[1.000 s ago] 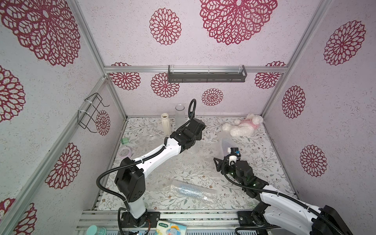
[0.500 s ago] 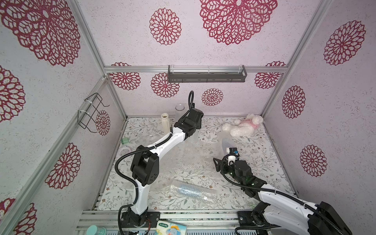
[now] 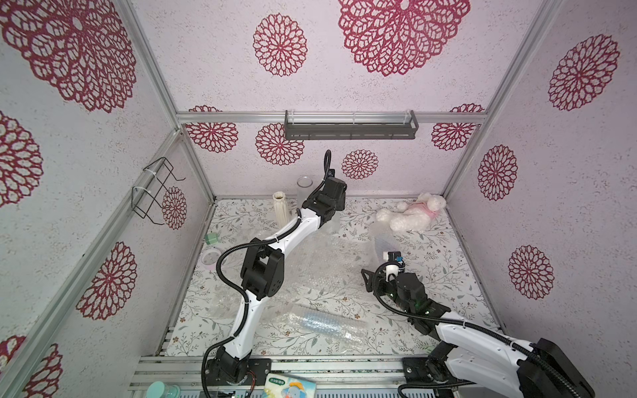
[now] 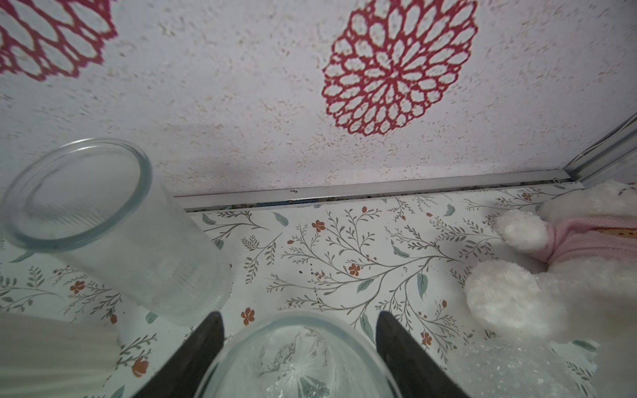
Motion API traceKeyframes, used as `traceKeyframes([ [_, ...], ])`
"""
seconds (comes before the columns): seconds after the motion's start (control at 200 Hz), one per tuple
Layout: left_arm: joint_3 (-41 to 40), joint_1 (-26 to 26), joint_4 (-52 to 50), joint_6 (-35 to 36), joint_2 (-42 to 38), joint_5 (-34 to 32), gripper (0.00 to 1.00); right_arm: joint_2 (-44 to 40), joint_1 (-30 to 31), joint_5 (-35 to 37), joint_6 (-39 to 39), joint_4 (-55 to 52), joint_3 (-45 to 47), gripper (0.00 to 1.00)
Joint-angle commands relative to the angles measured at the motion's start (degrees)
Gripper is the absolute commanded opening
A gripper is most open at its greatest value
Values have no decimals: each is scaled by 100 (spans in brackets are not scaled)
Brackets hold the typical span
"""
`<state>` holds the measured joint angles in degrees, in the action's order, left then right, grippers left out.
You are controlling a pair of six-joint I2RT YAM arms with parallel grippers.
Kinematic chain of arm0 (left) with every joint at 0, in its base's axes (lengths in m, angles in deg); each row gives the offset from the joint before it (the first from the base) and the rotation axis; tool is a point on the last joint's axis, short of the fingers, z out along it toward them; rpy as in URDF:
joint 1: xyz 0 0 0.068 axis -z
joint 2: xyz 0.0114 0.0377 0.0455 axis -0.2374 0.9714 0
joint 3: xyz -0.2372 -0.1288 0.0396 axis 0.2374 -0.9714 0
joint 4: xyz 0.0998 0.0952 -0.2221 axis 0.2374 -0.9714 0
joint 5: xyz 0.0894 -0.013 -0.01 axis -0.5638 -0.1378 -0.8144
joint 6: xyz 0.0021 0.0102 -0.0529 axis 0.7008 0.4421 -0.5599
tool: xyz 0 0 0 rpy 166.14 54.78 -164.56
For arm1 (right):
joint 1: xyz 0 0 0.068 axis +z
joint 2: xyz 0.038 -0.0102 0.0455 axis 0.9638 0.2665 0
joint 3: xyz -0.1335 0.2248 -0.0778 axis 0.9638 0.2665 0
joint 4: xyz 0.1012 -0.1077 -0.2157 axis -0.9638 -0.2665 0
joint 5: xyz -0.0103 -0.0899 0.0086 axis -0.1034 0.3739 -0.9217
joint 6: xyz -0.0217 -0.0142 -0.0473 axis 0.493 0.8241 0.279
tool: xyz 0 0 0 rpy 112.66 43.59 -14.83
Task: Unwrap the vase from the bubble wrap
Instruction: Unwrap the bubble wrap at the center of the board.
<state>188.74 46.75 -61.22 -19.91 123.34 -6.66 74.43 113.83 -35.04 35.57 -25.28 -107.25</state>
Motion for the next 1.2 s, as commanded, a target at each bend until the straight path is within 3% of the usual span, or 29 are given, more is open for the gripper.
traceKeyframes([
  [0.0,362,-93,502,111,3,112,55,-87,-44,60,128,193,-16,77],
  [0.435,1097,-259,387,238,514,282,56,-30,-88,21,207,256,-14,77],
  [0.916,1370,-294,283,277,804,362,60,9,-158,-25,252,300,-6,78],
  [1.196,1536,-278,312,430,917,385,84,-74,-176,-21,268,325,14,78],
])
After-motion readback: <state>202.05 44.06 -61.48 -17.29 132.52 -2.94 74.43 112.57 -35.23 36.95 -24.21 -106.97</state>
